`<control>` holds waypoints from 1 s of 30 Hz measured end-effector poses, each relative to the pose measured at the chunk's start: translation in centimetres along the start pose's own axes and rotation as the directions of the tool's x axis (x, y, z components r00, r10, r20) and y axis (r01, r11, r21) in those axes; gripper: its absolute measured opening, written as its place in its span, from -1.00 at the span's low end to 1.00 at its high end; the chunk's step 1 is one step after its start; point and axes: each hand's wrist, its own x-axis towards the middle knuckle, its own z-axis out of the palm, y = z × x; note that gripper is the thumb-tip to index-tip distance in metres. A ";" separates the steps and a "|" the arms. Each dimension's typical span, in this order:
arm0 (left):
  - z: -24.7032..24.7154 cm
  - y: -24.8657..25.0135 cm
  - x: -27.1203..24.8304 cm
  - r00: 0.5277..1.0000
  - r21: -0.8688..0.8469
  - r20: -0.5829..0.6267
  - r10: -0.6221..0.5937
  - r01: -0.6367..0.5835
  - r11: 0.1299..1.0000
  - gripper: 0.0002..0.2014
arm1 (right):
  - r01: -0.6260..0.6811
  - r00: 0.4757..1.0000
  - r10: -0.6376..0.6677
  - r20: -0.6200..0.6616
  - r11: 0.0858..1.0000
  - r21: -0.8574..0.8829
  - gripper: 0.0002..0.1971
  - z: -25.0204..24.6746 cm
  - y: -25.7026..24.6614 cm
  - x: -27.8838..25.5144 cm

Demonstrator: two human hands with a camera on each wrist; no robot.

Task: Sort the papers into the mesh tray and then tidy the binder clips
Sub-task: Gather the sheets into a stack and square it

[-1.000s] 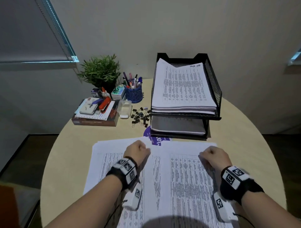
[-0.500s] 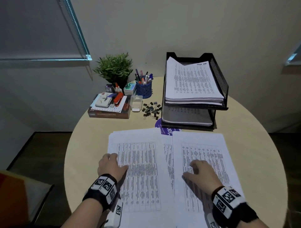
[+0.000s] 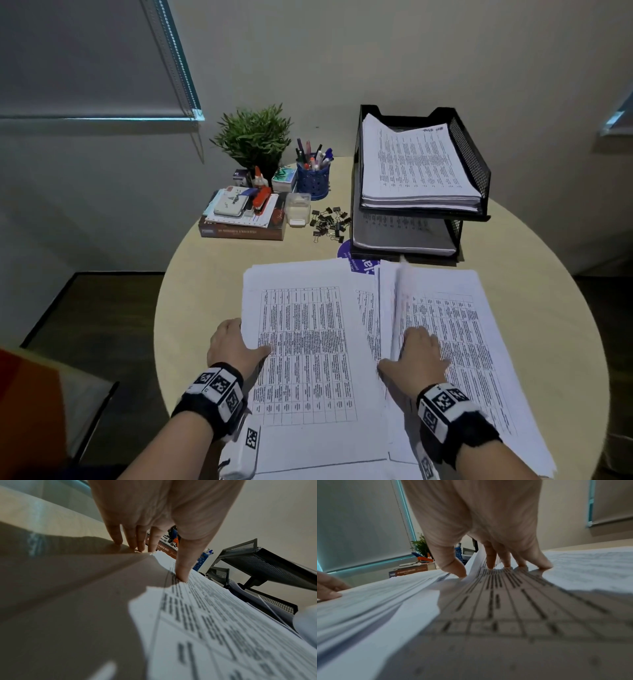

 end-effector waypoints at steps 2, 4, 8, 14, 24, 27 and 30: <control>0.2 -0.1 0.0 1.000 -0.004 -0.007 0.004 -0.004 1.000 -0.23 | -0.010 0.999 0.014 -0.030 0.993 0.115 -0.44 -0.3 0.2 0.3; 0.2 -0.1 -0.1 1.000 -0.010 -0.013 -0.001 0.001 1.000 -0.28 | -0.023 0.999 0.027 -0.035 0.993 0.115 -0.41 -0.5 0.2 0.3; 0.0 0.0 -0.2 1.000 -0.012 -0.022 -0.013 0.012 1.000 -0.41 | -0.078 0.997 0.078 -0.002 0.992 -0.099 -0.07 -0.1 -0.5 0.1; -0.1 -0.2 -0.1 1.000 0.029 0.011 0.003 -0.003 1.000 -0.45 | -0.107 0.994 0.108 0.000 0.980 -0.165 -0.21 0.0 -1.6 -0.2; -0.3 -0.3 -0.3 0.999 0.008 0.020 0.042 -0.042 0.999 -0.49 | 0.025 1.000 -0.028 0.006 0.956 0.293 -0.83 -2.4 0.8 0.1; -0.1 -0.1 -0.4 0.999 -0.102 -0.002 0.041 -0.041 0.994 -0.37 | 0.050 0.999 -0.048 -0.014 0.922 0.384 -0.81 -3.8 0.6 -0.7; 0.0 0.2 -0.5 0.999 -0.066 0.017 0.044 -0.043 0.997 -0.23 | 0.052 0.999 -0.044 -0.029 0.921 0.386 -0.78 -4.0 0.8 -0.6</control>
